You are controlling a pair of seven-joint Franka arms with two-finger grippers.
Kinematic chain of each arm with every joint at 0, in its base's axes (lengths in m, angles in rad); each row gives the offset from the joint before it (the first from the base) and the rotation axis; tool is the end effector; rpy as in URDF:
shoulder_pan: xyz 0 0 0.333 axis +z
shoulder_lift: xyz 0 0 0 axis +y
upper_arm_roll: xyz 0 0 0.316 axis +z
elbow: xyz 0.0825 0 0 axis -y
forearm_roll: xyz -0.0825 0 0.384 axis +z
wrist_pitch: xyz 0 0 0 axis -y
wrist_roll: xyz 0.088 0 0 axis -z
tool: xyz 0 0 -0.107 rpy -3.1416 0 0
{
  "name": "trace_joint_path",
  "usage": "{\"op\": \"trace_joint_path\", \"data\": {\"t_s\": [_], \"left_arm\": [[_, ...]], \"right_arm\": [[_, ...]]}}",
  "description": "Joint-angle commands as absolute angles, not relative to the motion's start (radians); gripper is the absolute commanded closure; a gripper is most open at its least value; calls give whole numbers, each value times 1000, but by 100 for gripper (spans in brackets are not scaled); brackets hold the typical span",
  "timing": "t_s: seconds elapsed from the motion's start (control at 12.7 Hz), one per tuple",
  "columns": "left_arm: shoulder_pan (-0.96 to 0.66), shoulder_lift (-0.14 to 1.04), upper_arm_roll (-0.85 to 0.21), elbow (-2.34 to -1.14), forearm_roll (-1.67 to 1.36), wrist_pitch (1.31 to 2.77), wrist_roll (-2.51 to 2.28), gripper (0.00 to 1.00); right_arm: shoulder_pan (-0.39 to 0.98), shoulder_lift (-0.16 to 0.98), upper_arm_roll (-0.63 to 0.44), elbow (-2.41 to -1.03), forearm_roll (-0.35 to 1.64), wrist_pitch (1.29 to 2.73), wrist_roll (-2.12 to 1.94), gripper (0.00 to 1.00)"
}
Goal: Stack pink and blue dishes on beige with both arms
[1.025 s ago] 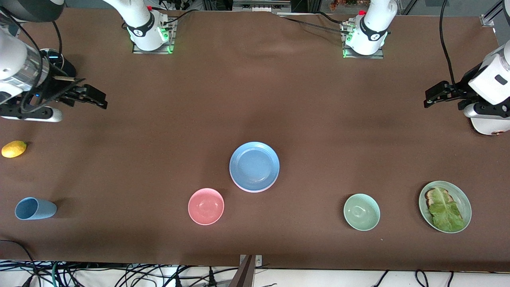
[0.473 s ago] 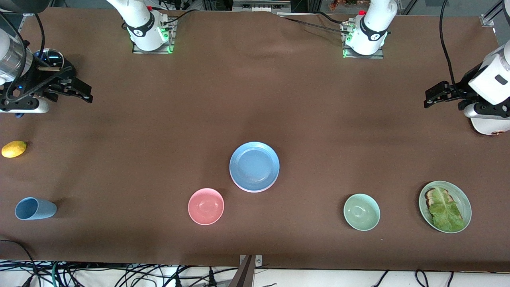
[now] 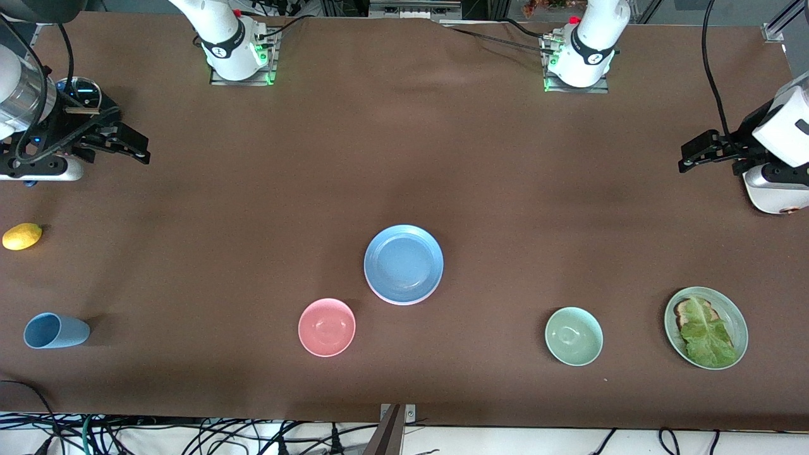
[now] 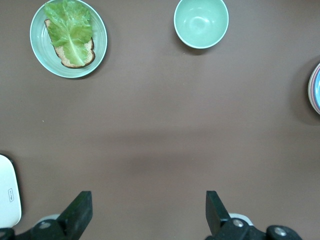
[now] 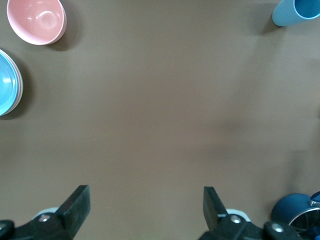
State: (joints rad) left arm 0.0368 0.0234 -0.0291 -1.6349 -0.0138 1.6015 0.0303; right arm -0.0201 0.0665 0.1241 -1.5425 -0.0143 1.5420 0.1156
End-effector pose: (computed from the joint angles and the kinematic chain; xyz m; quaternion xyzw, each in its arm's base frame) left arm 0.5614 0.0031 0.5838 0.9995 -0.0109 -0.0282 0.0078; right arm 0.5680 0.0554 0.5982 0.9994 -0.0058 -0.0327 0.0067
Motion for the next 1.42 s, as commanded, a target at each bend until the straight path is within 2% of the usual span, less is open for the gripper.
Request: {"op": "trace_joint_path", "data": {"t_s": [0.0,0.71,0.87,1.34], "left_arm": [[37,18,-31,-1631,11,1605,49,0],[38,14,-32,-1632,29,1606,48,0],[37,14,-37,-1632,41,1606,43,0],[37,14,-37,-1632,41,1605,41,0]], "right_arm": [[-37,69,138,-1513,-31,1519,106,0],[-34,66,140,-1491,-86,1499,109,0],[-32,106,141,-1491,-77,1512,106,0],[66,104,146,-1489,-51,1499,237,0]]}}
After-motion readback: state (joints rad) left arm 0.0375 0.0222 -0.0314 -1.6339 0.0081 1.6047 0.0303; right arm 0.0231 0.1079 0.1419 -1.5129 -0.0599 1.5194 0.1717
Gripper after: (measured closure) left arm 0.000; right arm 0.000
